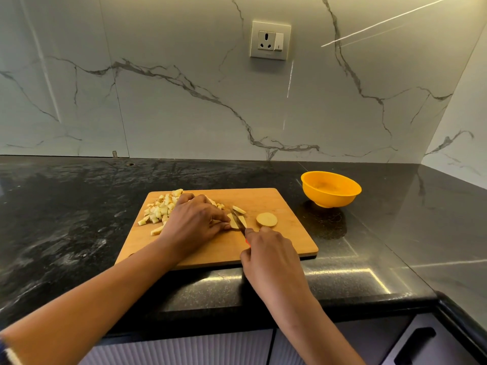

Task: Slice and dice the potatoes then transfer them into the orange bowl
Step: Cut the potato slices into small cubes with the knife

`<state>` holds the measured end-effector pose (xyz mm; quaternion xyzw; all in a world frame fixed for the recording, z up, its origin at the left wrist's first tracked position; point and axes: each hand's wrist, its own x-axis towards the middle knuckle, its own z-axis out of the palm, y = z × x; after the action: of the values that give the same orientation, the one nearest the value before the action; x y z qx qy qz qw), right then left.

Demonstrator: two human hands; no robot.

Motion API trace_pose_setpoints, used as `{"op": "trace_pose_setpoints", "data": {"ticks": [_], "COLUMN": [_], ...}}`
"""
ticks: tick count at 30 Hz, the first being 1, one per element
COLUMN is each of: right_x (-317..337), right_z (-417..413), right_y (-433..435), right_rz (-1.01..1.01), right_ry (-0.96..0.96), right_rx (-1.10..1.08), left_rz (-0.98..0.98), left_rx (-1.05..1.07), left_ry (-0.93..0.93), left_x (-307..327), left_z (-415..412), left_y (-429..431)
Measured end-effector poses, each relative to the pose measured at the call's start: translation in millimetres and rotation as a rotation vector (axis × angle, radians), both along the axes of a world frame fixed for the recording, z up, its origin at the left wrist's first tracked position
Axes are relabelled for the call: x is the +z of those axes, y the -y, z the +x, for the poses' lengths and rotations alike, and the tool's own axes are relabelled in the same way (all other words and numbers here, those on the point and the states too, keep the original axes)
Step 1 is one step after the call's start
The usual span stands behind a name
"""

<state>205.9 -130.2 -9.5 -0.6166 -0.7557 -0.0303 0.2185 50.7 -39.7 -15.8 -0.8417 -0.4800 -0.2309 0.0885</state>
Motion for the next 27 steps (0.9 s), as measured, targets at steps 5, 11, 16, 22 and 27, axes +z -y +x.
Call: {"op": "trace_pose_setpoints", "data": {"ticks": [5, 11, 16, 22, 27], "right_x": [2, 5, -5, 1, 2], "right_z": [-14, -14, -3, 7, 11], "right_y": [-5, -6, 20, 33, 42], "right_rz": [-0.06, -0.108, -0.061, -0.03, -0.004], "right_ry": [0.079, 0.072, 0.07, -0.026, -0.076], "right_rx": [0.011, 0.012, 0.035, 0.024, -0.009], "left_rz": [0.004, -0.003, -0.023, -0.041, -0.052], "left_rx": [0.002, 0.017, 0.014, 0.023, 0.021], "left_ry": [0.0, -0.021, -0.034, 0.005, 0.01], "left_x": [0, 2, 3, 2, 2], "left_z": [0, 0, 1, -1, -2], "left_y": [-1, 2, 1, 2, 1]}}
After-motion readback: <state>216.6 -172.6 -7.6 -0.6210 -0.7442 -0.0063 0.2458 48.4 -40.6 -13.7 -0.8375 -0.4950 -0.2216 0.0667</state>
